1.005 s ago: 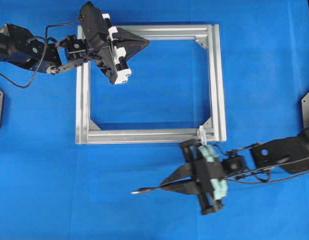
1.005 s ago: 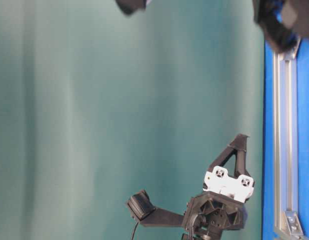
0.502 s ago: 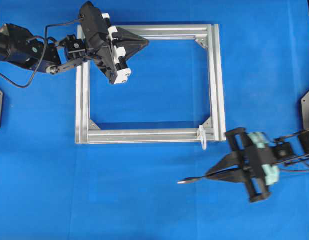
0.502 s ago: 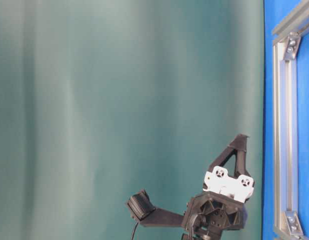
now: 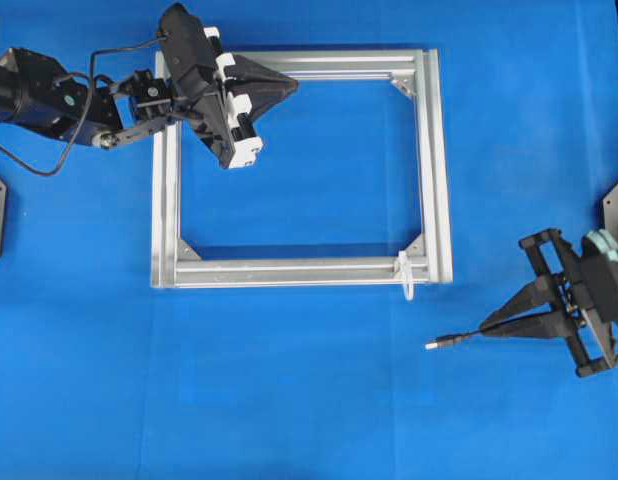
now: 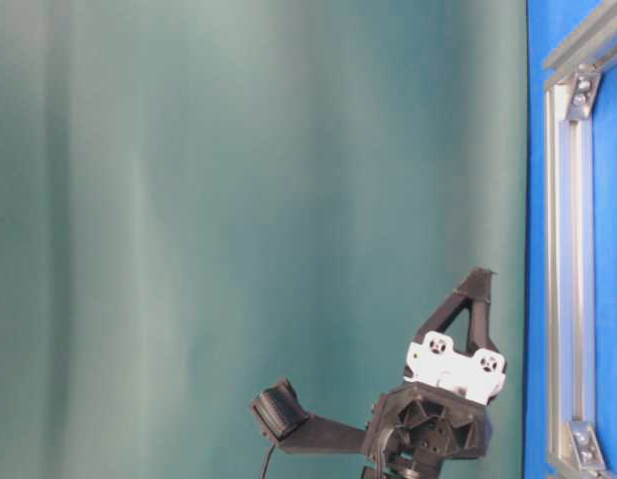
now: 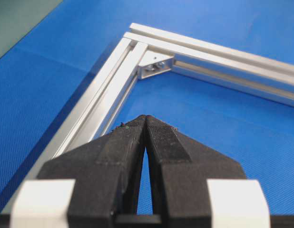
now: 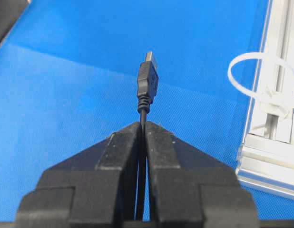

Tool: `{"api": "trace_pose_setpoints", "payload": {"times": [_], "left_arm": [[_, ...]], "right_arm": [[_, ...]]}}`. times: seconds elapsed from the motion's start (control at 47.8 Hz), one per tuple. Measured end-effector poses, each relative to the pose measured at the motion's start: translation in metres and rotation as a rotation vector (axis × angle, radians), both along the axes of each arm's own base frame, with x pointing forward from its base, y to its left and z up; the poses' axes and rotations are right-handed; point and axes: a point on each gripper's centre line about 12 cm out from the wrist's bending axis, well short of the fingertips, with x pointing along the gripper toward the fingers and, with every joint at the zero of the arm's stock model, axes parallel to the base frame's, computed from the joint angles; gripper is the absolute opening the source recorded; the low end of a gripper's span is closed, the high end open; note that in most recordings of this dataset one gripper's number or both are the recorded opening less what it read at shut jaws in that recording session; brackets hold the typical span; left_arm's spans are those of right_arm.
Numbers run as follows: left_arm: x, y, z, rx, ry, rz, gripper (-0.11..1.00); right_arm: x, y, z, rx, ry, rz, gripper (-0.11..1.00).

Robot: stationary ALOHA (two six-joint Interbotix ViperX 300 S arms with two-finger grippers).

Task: Insert the wire through the string loop located on the right side.
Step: 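Lift the cable and move the right gripper rightward away from frame, then push the USB plug leftward through the white zip-tie loop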

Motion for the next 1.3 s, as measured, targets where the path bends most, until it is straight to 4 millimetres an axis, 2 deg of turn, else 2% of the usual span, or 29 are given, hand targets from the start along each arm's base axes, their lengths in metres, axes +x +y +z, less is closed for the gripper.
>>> {"api": "trace_pose_setpoints", "payload": {"times": [0.293,0.816,1.298], "left_arm": [[0.0,0.0,0.0,0.001,0.001,0.0,0.0],[0.0,0.001,0.0,0.001,0.001,0.001,0.0],[0.0,0.001,0.0,0.001,0.001,0.001,0.0]], "right_arm": [[-0.001,-0.002,-0.002,-0.008,0.003,-0.004,-0.03],[0.002,-0.046,-0.008,-0.016,0.0,-0.2,-0.03],[0.003,-0.048,-0.006,-0.012,-0.019,-0.213,-0.03]]}}
